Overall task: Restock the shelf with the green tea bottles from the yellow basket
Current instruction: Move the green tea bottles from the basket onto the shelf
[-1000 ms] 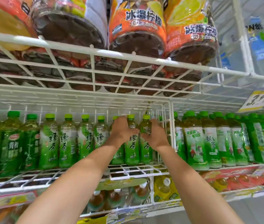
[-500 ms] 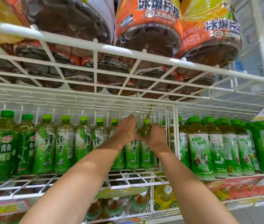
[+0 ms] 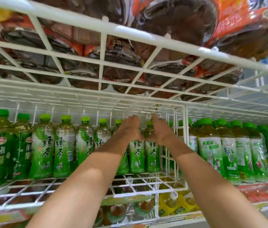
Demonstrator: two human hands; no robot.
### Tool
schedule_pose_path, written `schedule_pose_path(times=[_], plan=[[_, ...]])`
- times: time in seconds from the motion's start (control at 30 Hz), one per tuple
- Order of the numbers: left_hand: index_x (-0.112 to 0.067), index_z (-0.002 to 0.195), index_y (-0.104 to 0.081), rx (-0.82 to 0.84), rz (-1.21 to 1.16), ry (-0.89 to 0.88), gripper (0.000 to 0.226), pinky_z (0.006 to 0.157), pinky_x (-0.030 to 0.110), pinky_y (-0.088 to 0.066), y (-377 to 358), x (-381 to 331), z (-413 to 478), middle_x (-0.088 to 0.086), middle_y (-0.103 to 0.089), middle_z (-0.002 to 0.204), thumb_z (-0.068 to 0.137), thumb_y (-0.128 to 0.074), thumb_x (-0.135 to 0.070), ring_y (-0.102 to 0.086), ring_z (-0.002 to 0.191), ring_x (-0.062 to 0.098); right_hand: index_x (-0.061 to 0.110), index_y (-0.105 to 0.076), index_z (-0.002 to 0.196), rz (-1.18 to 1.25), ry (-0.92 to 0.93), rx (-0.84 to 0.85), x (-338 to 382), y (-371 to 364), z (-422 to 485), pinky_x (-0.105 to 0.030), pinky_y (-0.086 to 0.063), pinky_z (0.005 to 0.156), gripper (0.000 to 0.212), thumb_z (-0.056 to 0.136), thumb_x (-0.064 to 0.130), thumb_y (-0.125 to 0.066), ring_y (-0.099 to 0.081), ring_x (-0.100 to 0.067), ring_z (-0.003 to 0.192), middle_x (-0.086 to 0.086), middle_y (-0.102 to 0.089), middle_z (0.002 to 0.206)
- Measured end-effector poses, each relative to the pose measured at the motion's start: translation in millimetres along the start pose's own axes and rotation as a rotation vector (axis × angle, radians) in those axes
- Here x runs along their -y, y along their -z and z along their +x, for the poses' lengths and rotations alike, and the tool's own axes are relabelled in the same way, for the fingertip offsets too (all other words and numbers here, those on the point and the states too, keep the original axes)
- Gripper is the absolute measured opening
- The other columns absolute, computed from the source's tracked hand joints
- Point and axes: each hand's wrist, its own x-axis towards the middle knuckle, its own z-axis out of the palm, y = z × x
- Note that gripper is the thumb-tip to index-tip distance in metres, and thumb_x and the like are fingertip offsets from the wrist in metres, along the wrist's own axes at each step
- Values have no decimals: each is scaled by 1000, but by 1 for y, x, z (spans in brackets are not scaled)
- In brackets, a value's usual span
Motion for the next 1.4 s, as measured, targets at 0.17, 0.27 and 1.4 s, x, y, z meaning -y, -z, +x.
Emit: schedule_pose_path(times=[0.17,0.27,1.4], plan=[[-5,137,-44,0,0,2,94,102,38,-47,-3,1,3,15,-56,134,64,-95,-35,-54,126,33,12,-47,140,-141,52,7,1,-1,7,-41,-53,100,80,74,29,-90,-62,-32,116,-14,-61,129],[-5,137,-44,-5,-1,-9,93,102,38,-47,-3,3,3,14,-56,134,65,-95,-35,-54,125,33,13,-51,135,-116,46,-2,2,2,8,-41,-54,98,77,72,27,-92,-64,-31,114,-13,-64,124],[-22,145,-47,28,439,-102,75,108,47,-42,96,32,-156,11,-48,150,95,-24,-74,-49,134,32,24,-41,148,-204,185,-34,57,42,-131,-54,-42,111,81,88,74,-19,-37,-34,145,-11,-39,157]])
